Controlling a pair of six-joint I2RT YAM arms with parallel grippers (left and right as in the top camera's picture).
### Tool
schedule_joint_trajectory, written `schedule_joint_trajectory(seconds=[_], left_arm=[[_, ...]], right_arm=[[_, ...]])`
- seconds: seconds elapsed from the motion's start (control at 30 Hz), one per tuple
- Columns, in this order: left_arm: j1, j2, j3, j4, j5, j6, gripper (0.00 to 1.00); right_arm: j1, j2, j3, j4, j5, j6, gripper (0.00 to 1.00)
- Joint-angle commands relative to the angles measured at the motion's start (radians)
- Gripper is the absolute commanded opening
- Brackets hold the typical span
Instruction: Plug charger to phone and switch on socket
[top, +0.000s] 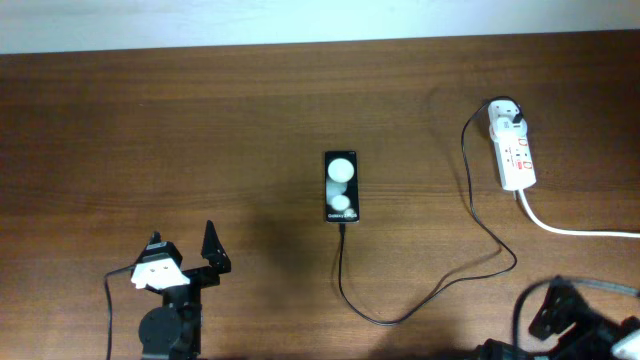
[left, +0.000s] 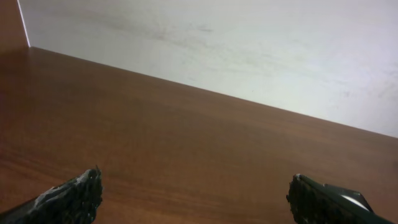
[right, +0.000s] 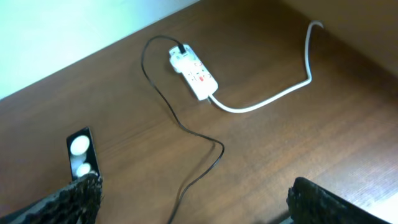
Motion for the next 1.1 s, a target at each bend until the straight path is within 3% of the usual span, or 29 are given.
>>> schedule_joint_trajectory(seconds=[0.0,0.13,0.2,0.33,0.57,0.67,0.87,1.07], left_arm=[[0.002,-0.005,-0.006,0.0,0.007,0.016,0.99],[0.002,-0.005,-0.006,0.0,0.007,0.016,0.99],[0.002,-0.005,-0.006,0.0,0.007,0.016,0.99],[0.002,-0.005,-0.006,0.0,0.007,0.016,0.99],[0.002,-0.005,-0.006,0.0,0.007,0.016,0.99],[0.002,-0.005,-0.006,0.0,0.007,0.016,0.99],[0.002,-0.005,-0.006,0.0,0.007,0.016,0.99],[0.002,-0.005,-0.006,0.0,0.007,0.016,0.99]], right_arm=[[0.005,-0.157,-0.163,0.129,-0.083,-0.077,0.98],[0.007,-0.232,-0.377,0.269,-0.216,-0.076,0.98],[0.079,-0.265,-0.503,0.423,-0.293,-0.072,0.98],[0.264,-0.424,-0.748,0.748,-0.281,-0.072,0.98],[0.349,-0.557,-1.143,1.238,-0.261,-0.053,0.98],[0.383,-0.557,-1.232,1.335,-0.153,0.042,0.98],[0.398,-0.557,-1.369,1.542,-0.1,0.041,0.98],[0.398,-0.557,-1.445,1.57,-0.04,0.041,0.98]])
